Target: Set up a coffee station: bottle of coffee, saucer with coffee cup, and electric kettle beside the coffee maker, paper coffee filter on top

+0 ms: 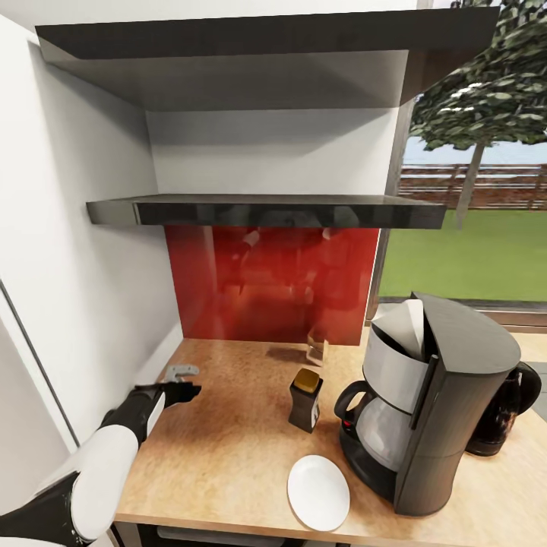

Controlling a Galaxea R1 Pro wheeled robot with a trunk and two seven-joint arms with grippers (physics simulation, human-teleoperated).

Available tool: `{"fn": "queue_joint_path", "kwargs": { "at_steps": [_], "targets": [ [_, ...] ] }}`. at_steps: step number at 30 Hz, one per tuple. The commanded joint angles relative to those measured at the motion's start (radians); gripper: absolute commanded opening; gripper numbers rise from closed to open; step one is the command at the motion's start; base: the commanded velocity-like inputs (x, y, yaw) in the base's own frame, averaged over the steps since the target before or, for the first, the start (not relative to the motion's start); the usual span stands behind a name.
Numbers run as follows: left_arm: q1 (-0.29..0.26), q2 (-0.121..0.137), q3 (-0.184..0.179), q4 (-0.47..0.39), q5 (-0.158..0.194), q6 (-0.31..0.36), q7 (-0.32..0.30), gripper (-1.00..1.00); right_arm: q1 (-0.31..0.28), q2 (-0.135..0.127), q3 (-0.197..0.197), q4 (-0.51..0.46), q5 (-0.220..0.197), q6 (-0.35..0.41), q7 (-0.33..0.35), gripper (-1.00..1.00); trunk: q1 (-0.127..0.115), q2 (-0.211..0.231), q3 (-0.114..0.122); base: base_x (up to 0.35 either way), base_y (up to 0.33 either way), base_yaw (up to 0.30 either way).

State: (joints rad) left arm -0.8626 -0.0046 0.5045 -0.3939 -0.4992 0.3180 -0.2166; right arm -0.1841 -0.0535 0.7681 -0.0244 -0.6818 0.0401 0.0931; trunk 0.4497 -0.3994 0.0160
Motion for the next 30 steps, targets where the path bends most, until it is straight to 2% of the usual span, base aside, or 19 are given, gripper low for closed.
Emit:
{"fn": "queue_joint_path", "kwargs": {
  "at_steps": [1,15,22,30],
  "targets": [
    [0.002,-0.001,0.006,-0.003,-0.007,0.004,-0.007,1.00,0.000,-0.001,0.008,-0.002,-0.010,0.004,0.002,1.00,0.000,-0.001,0.000,0.000,0.000,0.000],
    [0.006,0.000,0.006,-0.005,-0.008,0.004,-0.007,1.00,0.000,-0.002,0.008,-0.002,-0.010,0.006,0.002,1.00,0.000,-0.001,0.000,0.037,0.000,0.000],
    [0.016,0.000,0.008,-0.006,-0.008,-0.024,-0.007,1.00,0.000,-0.002,0.008,-0.002,-0.010,0.006,0.002,1.00,0.000,-0.001,0.000,0.005,0.000,0.000],
    [0.020,0.000,0.008,0.000,-0.010,-0.027,-0.007,1.00,0.000,-0.002,0.008,-0.002,-0.010,0.006,0.002,1.00,0.000,-0.001,0.000,0.000,0.000,0.000]
  ]
}}
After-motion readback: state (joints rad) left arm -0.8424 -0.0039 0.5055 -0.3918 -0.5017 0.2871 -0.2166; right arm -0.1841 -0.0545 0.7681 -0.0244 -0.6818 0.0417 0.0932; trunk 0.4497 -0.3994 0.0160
